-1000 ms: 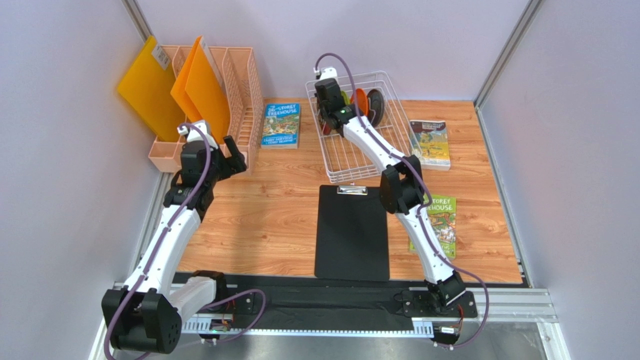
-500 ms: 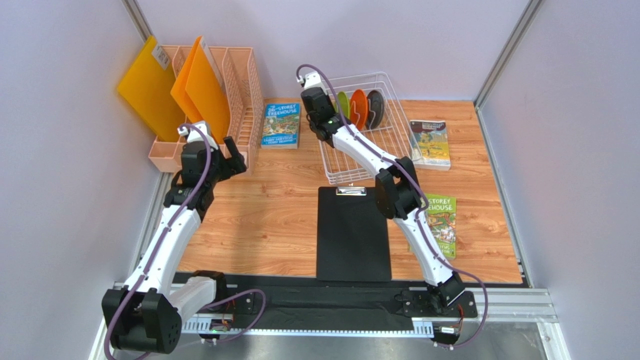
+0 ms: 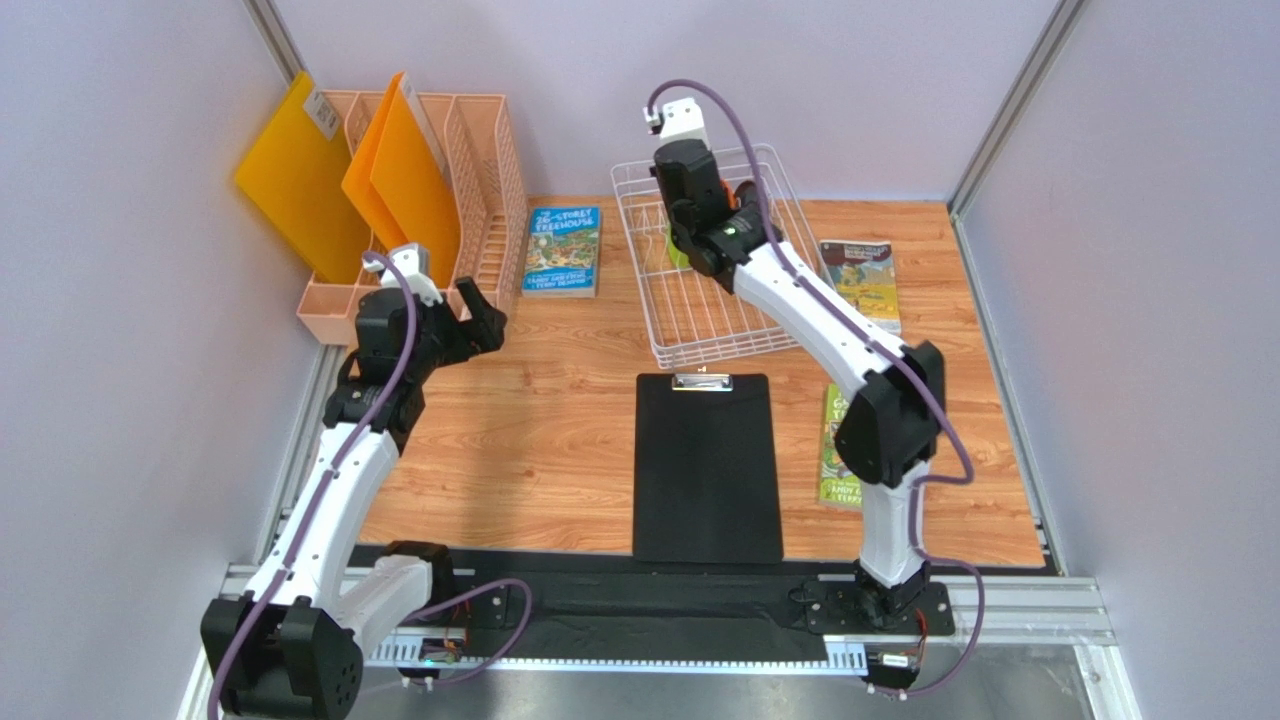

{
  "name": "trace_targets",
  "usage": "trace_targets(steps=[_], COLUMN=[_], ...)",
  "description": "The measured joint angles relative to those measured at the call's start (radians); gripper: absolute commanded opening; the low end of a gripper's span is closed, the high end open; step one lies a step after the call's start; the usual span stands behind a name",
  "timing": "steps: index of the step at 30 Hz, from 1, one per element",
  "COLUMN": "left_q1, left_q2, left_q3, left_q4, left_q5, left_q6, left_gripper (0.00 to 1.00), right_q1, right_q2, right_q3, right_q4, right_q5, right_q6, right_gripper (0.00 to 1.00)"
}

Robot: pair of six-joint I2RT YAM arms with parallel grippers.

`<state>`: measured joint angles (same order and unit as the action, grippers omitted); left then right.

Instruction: Unload the plates from the dish rack

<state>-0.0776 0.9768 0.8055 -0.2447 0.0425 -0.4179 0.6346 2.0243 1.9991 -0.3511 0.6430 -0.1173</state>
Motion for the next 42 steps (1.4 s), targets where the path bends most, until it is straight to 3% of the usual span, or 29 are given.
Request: trace_targets(steps=[9,16,22,32,41,42], left_q1=[0.0,0.0,0.0,0.0,0.0,0.0], left_q2=[-0.014,-0.089,-0.245,-0.29,-0.197,-0.18], left_q3=[-0.09,-0.188,-0.241,-0.386,-0.447,-0.448], left_q4=[0.133,0.205,0.183,0.197,0.418,0.448], left_q5=[0.269,0.36,0.343,0.378,0.426,0.434], left_q6=[-0.09,-0.185,-0.204,-0.28,-0.394,-0.41], left_gripper=[0.99,0.99,0.99,0.92,0.76,0.66], right_q1=[0.007,0.009,0.015,0.024,0.024,0.024], right_q2=[-0.494,-0.753,-0.723,-0.541,-0.457,-0.446], right_q3=[-0.376,-0.697,-0.864,-0.879,-0.829,-0.824], right_q4=[-0.196,-0.164,-0.061,0.155,0.267,0.284], right_q5=[-0.334,-0.639,-0.822,-0.997,-1.086,-1.101], right_q6=[0.212,0.395,0.516,0.622,0.69,0.701], right_gripper=[0.0,0.0,0.0,0.0,0.0,0.0])
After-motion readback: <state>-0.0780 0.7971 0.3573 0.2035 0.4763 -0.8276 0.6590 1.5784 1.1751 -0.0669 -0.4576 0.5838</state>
